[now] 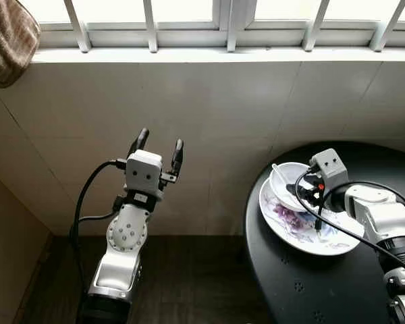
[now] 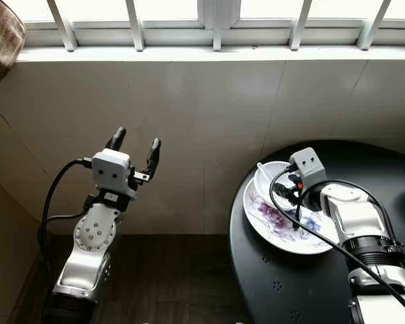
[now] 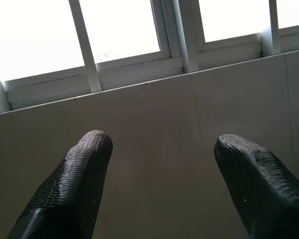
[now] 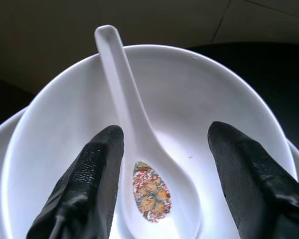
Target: Kitchen organization
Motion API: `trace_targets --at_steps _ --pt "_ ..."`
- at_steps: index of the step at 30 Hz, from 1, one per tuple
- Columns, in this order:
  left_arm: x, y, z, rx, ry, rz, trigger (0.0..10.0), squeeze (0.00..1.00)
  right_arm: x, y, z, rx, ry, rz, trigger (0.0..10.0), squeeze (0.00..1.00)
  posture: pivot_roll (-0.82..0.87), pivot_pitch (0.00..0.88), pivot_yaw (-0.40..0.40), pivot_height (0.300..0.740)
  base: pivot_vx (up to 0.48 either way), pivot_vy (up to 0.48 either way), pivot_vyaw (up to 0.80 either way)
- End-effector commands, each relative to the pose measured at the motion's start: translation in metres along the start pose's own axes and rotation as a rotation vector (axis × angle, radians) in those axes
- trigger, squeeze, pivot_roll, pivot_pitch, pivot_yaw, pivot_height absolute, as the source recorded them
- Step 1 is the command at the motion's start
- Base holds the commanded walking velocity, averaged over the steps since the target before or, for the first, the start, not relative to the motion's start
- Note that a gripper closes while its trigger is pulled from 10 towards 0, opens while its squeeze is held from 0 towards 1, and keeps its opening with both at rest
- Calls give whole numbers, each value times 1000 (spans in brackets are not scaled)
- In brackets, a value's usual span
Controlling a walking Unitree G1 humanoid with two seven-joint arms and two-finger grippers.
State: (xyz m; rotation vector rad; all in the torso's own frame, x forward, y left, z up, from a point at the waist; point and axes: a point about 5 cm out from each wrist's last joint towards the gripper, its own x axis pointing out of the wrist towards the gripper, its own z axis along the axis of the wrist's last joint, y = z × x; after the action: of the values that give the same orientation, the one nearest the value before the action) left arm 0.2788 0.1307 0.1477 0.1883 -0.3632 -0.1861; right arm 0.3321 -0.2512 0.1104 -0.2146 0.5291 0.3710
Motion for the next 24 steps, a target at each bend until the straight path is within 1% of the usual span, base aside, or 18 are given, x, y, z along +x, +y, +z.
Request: trace_targets --at_steps 1,8,11,17,18,20,24 --pt "2 0 -1 3 8 2 10000 0 3 -1 4 -14 -22 -10 10000 0 -140 0 -25 740 0 0 0" --pt "2 -1 -3 3 13 -3 10000 0 13 2 0 59 -22 6 10000 0 -134 0 -26 740 0 0 0" --pt "2 -1 -3 5 15 -3 10000 0 15 3 -1 69 -28 17 10000 0 -130 0 -28 740 0 0 0" --pt "1 -1 -4 7 21 0 10000 0 18 0 -5 42 -13 4 10000 0 -128 0 -31 740 0 0 0" --pt "0 0 -5 8 26 2 10000 0 18 -2 -7 12 15 -24 10000 0 -128 0 -31 740 0 0 0" --pt "0 0 -5 7 29 3 10000 0 18 -4 -8 -1 27 -35 10000 0 -128 0 -31 740 0 0 0" --pt "0 -1 -6 6 34 -1 10000 0 19 -2 -15 7 70 -20 10000 0 -128 0 -34 740 0 0 0"
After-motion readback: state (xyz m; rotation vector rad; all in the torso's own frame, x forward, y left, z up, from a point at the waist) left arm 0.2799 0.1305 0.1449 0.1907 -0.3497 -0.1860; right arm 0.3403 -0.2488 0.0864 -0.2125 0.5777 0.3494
